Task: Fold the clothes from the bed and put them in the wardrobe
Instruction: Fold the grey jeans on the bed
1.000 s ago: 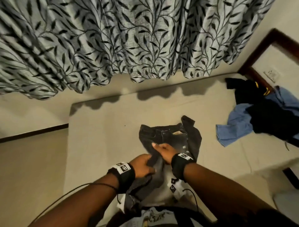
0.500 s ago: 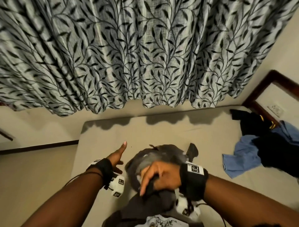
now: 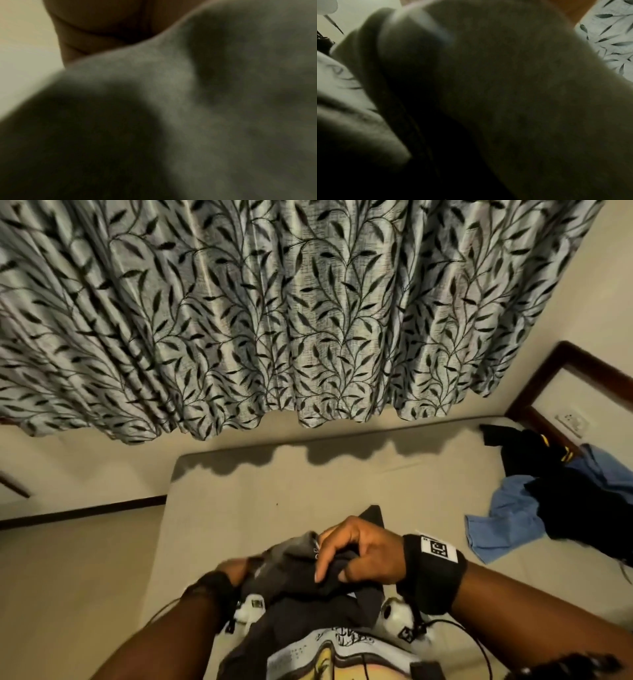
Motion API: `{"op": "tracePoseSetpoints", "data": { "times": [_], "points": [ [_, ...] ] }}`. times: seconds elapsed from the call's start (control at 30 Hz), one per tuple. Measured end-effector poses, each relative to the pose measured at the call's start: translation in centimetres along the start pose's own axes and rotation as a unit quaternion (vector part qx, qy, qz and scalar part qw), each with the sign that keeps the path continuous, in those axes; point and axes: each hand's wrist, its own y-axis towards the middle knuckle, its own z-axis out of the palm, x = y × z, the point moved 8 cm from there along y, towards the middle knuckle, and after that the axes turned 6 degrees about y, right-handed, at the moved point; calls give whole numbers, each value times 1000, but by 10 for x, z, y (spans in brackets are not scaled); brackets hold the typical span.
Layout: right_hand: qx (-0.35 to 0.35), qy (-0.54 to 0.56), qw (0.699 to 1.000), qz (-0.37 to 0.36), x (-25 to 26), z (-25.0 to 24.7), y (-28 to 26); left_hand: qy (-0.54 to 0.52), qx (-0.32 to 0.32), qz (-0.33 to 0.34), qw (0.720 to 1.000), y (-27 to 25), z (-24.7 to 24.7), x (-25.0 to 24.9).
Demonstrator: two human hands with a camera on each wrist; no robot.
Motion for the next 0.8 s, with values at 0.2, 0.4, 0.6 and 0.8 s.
{"op": "tracePoseSetpoints", "data": {
  "times": [0.2,0.4,0.6,0.8],
  "points": [
    [112,-215,961,133,-16,14,-1,97,-186,262,942,-123,-83,-189],
    [-366,-162,916,29,13,-116,-2,184,-327,517,769,-244,-94,-259],
    [-563,62,824,3,-27,-181,-17,71,-393,547,736,-277,-109,-259],
    [-472,-33,881,-22,7,-181,6,146,-375,420,813,-259,-135,-254]
  ]
}}
